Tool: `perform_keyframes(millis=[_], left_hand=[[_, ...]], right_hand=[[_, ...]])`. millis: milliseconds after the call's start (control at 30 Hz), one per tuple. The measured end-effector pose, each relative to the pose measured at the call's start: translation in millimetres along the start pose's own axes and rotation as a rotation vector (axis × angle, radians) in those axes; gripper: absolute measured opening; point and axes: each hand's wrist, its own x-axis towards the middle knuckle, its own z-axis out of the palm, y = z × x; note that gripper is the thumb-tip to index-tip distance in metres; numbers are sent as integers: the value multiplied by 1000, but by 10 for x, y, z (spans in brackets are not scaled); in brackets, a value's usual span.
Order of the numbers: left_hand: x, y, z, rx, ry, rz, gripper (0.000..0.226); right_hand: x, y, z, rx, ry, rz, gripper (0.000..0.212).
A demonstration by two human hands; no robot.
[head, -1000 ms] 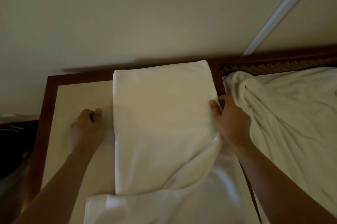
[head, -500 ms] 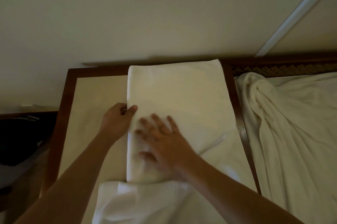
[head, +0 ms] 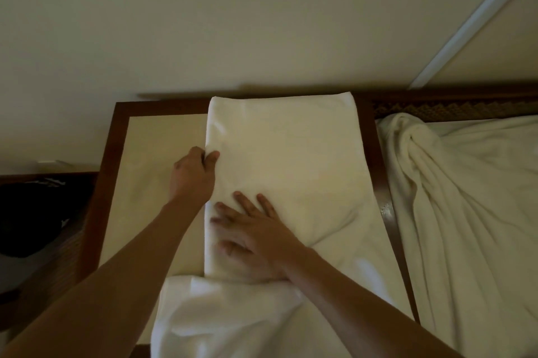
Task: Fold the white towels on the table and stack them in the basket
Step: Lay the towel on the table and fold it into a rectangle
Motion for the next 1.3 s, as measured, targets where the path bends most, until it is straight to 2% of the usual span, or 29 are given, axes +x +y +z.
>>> perform_keyframes(millis=[33, 67, 133, 167, 233, 300, 400, 467, 533, 600, 700, 800, 900, 1033, 1133, 1267, 1300], left_hand=[[-60, 6, 2, -6, -1, -22, 39], [-144, 7, 8, -11, -8, -42, 41], [-332, -38, 50, -14, -13, -70, 44], [-418, -71, 66, -7, -3, -70, 45], [-515, -106, 78, -15, 14, -66, 43], [-519, -91, 39, -56, -11, -118, 45], [-453, -123, -53, -268, -76, -306, 45], [-445, -156, -149, -579, -222, -479, 26], [-456, -165, -227, -713, -381, -547, 19], [-442, -190, -232, -677, -407, -523, 18], [-392, -234, -179, -425, -215, -428, 11], [-441, -157, -108, -112, -71, -283, 15], [-509, -89, -24, -76, 26, -197, 17], [-549, -194, -45, -83, 64, -141, 18], [-793, -321, -200, -84, -46, -158, 22], [-1339, -582, -359, -80, -371, -3, 8], [-1438, -650, -403, -58, -431, 61, 10]], right_hand=[[-34, 51, -82, 65, 107, 67, 61], [-93, 129, -170, 88, 308, 168, 56], [-308, 378, -344, -13, 721, 451, 40], [-453, 496, -425, -76, 827, 616, 36], [-717, 754, -522, -127, 853, 934, 41], [-886, 972, -552, 22, 767, 1124, 49], [-980, 1123, -606, 354, 708, 1152, 43], [-1015, 1131, -646, 402, 706, 1116, 32], [-1023, 1111, -660, 353, 716, 1068, 28], [-1016, 1106, -650, 309, 715, 1039, 25], [-1015, 1148, -639, 291, 731, 1035, 25], [-1022, 1167, -629, 260, 726, 1025, 21], [-992, 1169, -622, 268, 739, 1017, 21], [-1000, 1181, -668, 346, 747, 1032, 23], [-1050, 1090, -646, 346, 796, 1034, 24], [-1129, 746, -351, 144, 874, 986, 34], [-1140, 614, -260, 108, 898, 973, 37]])
